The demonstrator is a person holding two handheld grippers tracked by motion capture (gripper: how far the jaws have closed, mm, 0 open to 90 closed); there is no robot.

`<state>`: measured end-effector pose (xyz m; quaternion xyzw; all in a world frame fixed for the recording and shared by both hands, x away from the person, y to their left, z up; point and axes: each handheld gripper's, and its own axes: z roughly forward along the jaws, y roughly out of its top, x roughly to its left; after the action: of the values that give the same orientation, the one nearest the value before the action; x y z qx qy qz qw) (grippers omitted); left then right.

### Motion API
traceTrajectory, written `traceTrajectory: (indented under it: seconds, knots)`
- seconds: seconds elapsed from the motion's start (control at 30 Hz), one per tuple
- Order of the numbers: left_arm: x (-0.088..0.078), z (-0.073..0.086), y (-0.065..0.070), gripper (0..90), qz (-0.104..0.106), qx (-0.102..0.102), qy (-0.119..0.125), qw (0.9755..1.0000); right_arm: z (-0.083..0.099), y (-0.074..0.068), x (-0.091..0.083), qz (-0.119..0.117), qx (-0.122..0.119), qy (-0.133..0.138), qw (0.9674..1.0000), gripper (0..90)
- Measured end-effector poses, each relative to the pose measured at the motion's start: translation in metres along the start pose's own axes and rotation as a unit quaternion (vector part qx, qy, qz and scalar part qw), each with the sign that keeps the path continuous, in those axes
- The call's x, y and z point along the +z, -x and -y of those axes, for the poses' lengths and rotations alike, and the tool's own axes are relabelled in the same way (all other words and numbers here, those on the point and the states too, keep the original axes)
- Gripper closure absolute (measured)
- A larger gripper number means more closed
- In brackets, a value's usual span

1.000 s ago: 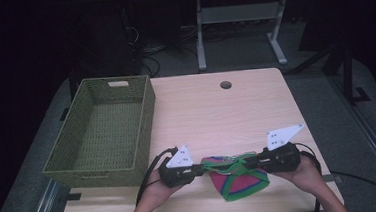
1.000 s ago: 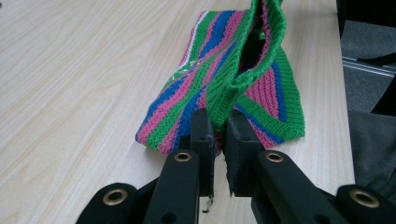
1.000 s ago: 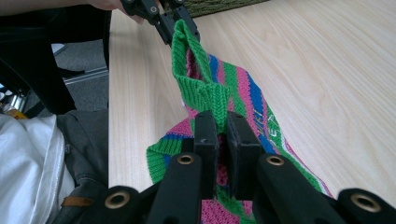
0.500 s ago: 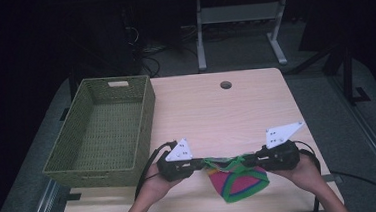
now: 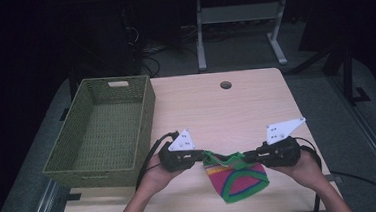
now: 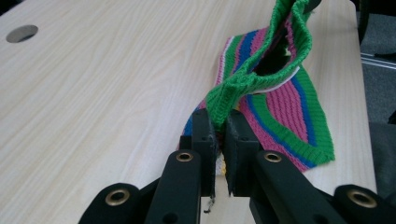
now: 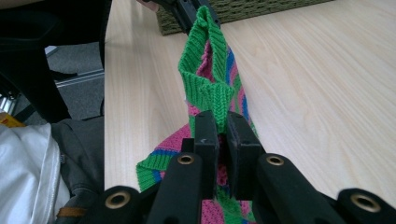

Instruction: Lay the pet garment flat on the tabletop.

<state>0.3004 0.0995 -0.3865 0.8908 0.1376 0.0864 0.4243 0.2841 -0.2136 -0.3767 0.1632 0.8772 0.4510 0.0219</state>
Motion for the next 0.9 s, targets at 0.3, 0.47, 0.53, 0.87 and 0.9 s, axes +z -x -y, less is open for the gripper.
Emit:
traceTrajectory:
  seconds: [0.3,0.47,0.53,0.87,0.9]
  knots:
    - [0.01,-0.01,-0.015,83.8,0.0,-0.005,-0.009,0.9999,-0.002,0.013,-0.006,0.011,0.011,-0.001,0.9999,83.5]
    - [0.014,-0.017,-0.022,83.8,-0.003,-0.005,-0.017,0.9998,-0.004,0.021,-0.008,0.018,0.017,-0.006,0.9997,83.5]
    - [0.016,-0.02,-0.027,83.8,-0.005,-0.004,-0.02,0.9998,-0.006,0.026,-0.008,0.021,0.019,-0.006,0.9996,83.5]
    - [0.022,-0.027,-0.04,83.8,-0.01,-0.013,-0.027,0.9995,-0.015,0.043,-0.008,0.023,0.027,-0.021,0.9992,83.5]
    - [0.023,-0.028,-0.041,83.8,-0.011,-0.014,-0.027,0.9995,-0.015,0.044,-0.008,0.023,0.029,-0.02,0.9991,83.5]
